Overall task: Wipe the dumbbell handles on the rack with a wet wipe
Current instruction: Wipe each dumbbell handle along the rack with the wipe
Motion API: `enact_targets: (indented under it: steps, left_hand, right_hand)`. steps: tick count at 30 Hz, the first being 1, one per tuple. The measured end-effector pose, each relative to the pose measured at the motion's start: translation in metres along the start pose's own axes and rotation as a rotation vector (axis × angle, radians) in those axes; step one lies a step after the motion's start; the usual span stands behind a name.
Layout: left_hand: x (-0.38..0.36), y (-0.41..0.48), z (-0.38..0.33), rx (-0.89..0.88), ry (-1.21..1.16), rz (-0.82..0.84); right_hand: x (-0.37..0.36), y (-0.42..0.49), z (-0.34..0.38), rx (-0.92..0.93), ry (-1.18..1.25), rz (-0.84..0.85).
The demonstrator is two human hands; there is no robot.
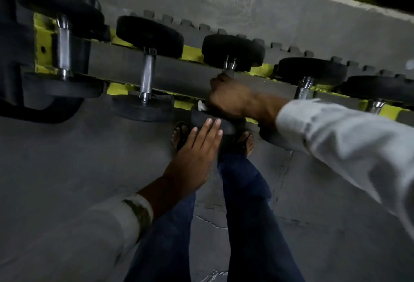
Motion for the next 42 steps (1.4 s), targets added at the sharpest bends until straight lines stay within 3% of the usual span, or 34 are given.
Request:
enact_targets:
  steps: [3, 6, 11, 14, 16, 20, 24, 27, 31, 35, 40, 42]
  left_hand:
    - [0.001, 0.001, 0.001, -0.004, 0.008, 0.004]
    - [-0.002, 0.000, 0.003, 0.002, -0.001, 0.023]
    - [-0.006, 0.001, 0.004, -0.038, 0.010, 0.068]
    - [-0.003, 0.000, 0.003, -0.055, 0.027, 0.046]
    - [-0.004, 0.001, 0.002, -0.066, 0.024, 0.042]
    - [-0.003, 0.001, 0.003, -0.062, -0.012, 0.049]
    - [-0.005, 0.000, 0.002, -0.069, -0.018, 0.059]
    - [-0.005, 0.001, 0.004, -0.060, -0.038, 0.037]
    - [-0.004, 0.001, 0.001, -0.065, -0.033, 0.026]
    - [-0.005, 0.001, 0.002, -0.050, -0.045, -0.006]
    - [-0.003, 0.001, 0.004, -0.059, -0.028, -0.031]
    - [-0.003, 0.001, 0.003, -0.059, -0.042, -0.038]
  right_hand:
    - [0.002, -0.030, -0.003, -0.066, 0.104, -0.266]
    - [-0.025, -0.052, -0.020, -0.370, 0.563, -0.220]
    - [-0.080, -0.086, -0.037, -0.963, 1.193, -0.324]
    - [-0.100, -0.075, -0.041, -1.223, 1.646, -0.338]
    - [-0.092, -0.056, -0.051, -1.247, 1.838, -0.354]
    - [-0.077, -0.044, -0.063, -1.135, 2.328, -0.672]
    - [-0.093, -0.045, -0.058, -1.223, 2.233, -0.655]
    - [-0.092, -0.027, -0.070, -1.211, 2.448, -0.625]
    - [-0.091, -0.020, -0.067, -1.211, 2.656, -0.810]
    - [-0.097, -0.030, -0.047, -1.364, 2.538, -1.029]
    - [-0.085, -0.024, -0.069, -1.324, 2.625, -1.100]
    - [-0.083, -0.038, -0.068, -1.432, 2.345, -1.093]
Point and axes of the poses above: each hand's wrist, its own y-axis towards the middle knuckle, its own x-axis out of the back of the hand, z = x × y, the point moved 9 cm from there along y, towards the middle knuckle, and after that the axes turned 1 degree about z, right-handed, at the moved point
